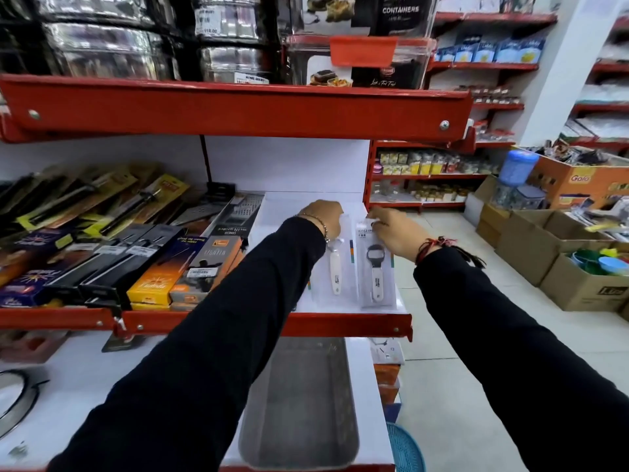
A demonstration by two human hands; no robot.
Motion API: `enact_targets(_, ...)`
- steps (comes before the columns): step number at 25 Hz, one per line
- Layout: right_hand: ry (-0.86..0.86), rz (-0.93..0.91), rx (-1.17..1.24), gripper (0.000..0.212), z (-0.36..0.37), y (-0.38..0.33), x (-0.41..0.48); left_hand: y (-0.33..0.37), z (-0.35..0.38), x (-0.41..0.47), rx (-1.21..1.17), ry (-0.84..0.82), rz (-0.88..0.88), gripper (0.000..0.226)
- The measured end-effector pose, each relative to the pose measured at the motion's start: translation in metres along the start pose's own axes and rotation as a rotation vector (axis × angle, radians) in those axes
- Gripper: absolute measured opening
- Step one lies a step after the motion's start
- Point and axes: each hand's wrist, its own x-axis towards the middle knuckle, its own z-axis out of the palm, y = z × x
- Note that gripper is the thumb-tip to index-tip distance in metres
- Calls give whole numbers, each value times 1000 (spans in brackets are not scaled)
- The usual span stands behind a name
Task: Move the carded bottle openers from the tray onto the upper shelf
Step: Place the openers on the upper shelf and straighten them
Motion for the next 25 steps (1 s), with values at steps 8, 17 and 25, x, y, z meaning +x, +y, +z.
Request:
enact_targets(8,-202,77,-83,41,40,31,25,-17,52,20,-89,-182,-50,44)
enact_targets(17,-131,144,-224,37,51,31,1,-23,84,2,-17,-159,-8,44)
enact_targets(25,-105,-2,-114,37,27,-10,-14,-54,42,-32,120,-86,22,44)
